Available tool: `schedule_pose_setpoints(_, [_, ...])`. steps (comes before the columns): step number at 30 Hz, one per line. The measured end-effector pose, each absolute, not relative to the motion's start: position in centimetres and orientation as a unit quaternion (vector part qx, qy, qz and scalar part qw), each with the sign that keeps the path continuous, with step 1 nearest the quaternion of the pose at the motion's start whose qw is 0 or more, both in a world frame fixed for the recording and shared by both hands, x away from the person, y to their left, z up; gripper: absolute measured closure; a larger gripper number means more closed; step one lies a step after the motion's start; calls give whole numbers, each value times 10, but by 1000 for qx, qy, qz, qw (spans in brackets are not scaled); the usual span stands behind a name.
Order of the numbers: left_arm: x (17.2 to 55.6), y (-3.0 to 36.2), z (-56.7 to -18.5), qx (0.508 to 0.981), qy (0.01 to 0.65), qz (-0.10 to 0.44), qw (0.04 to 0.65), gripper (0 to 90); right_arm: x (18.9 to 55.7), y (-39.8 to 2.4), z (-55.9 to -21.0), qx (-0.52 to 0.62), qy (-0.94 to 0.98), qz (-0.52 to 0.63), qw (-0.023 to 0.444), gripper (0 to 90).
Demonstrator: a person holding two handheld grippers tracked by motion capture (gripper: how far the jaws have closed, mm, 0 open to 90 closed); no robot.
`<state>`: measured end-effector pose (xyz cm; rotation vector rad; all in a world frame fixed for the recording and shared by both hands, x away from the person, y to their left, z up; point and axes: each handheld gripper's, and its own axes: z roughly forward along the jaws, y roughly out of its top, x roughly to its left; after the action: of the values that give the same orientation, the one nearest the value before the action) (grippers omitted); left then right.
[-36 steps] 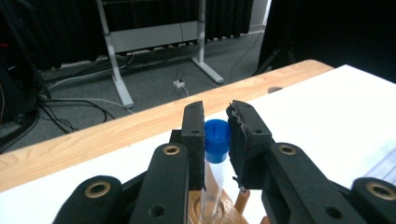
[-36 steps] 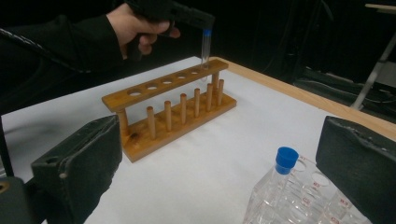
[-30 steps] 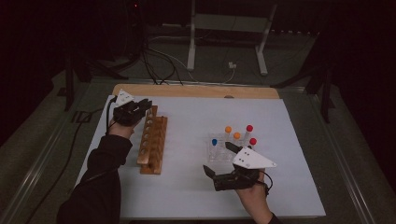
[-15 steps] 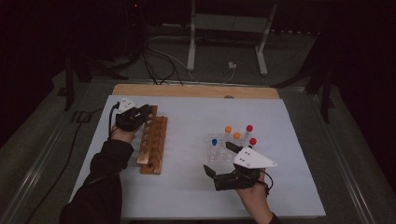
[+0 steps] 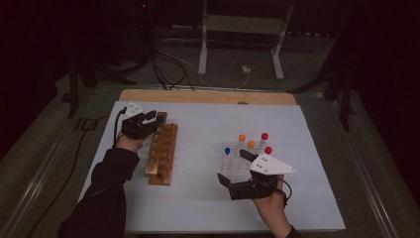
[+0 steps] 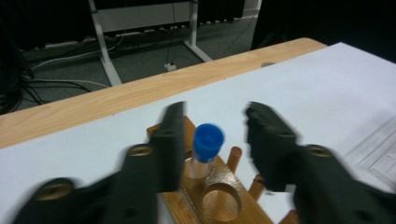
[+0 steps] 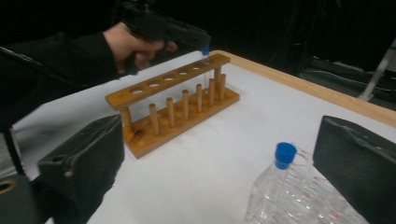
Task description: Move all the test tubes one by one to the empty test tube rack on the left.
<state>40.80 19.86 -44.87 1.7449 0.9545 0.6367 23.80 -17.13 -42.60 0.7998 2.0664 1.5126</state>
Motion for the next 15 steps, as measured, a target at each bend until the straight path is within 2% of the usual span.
schedule_pose_setpoints(7, [379,199,-426,730,371,238,522,159,242,-177,-425,319,741,539,241,16])
schedule_pose_setpoints(8, [371,199,-422,731,365,237,526,153,244,-178,-425,324,739,541,237,16])
schedule_pose_setpoints(10, [360,199,-418,733,354,227,534,73,246,-177,-426,337,738,533,240,17])
schedule_pose_setpoints(13, [340,199,-414,738,335,219,543,22,249,-176,-429,348,739,524,241,17])
schedule_pose_setpoints(15, [326,199,-413,737,328,217,550,22,251,-174,-433,355,742,516,238,17])
